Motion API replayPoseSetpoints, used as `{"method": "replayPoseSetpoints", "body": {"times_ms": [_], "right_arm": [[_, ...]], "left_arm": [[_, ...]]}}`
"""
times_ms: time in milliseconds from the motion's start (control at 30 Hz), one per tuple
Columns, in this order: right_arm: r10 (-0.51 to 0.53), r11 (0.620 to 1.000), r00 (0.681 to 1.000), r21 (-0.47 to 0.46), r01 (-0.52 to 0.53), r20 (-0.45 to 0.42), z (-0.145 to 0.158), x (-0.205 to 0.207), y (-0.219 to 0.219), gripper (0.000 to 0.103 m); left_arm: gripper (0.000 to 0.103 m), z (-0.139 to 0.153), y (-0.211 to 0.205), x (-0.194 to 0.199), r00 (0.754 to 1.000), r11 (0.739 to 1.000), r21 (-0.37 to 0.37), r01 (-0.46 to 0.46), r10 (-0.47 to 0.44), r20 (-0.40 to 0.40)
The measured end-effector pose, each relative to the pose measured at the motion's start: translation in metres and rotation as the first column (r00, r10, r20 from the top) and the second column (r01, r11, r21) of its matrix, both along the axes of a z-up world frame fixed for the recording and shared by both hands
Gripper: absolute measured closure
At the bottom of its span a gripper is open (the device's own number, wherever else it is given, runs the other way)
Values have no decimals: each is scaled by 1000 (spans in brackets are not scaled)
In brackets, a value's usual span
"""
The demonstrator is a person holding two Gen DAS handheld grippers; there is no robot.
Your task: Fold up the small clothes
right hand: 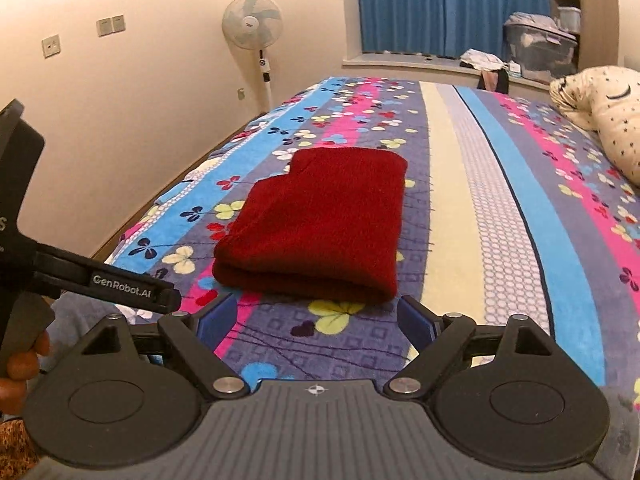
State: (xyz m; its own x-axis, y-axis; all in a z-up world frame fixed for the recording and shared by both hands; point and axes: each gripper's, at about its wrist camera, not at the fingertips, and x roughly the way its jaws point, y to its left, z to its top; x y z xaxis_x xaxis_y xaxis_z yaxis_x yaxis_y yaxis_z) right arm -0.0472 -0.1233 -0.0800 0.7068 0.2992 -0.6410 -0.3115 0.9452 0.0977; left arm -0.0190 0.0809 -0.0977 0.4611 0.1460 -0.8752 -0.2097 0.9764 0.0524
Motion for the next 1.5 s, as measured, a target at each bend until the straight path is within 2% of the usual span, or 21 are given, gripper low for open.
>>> {"method": "replayPoseSetpoints", "body": {"times_ms": [467, 667, 733, 800, 1000, 1200, 1267, 1367, 1467, 1500], "right_arm": [[-7, 1000, 999, -16, 6, -46, -12, 14, -1, 15], [25, 999, 994, -26, -28, -110, -24, 39, -1, 15], [21, 999, 990, -41, -27, -136, -28, 58, -7, 15], [10, 999, 986, -48, -18, -166, -33, 81, -16, 15], [-9, 999, 969, -52, -4, -246, -50, 169, -36, 15], [62, 996, 944, 79, -38, -323, -66, 301, -50, 14], [67, 991, 926, 135, -18, -371, -77, 353, -55, 13], [93, 974, 879, 225, 16, -468, -103, 423, -52, 13], [138, 955, 831, 296, 34, -539, -131, 472, -40, 10], [145, 952, 824, 305, 35, -548, -138, 483, -36, 10]], "left_arm": [[0, -10, 4, 10, 999, 1000, 3, -5, 5, -32], [0, -23, 19, 37, 995, 994, -62, -84, 81, -59], [0, -29, 27, 56, 988, 984, -113, -136, 127, -86], [0, -38, 36, 76, 978, 966, -174, -193, 175, -116], [0, -67, 40, 132, 953, 920, -271, -285, 240, -186], [0, -112, 39, 164, 943, 870, -375, -321, 259, -207], [0, -122, 43, 164, 940, 852, -402, -336, 274, -205], [0, -135, 50, 164, 929, 818, -442, -367, 300, -216], [0, -145, 57, 161, 929, 790, -488, -370, 307, -207], [0, -148, 59, 159, 927, 779, -503, -375, 313, -207]]}}
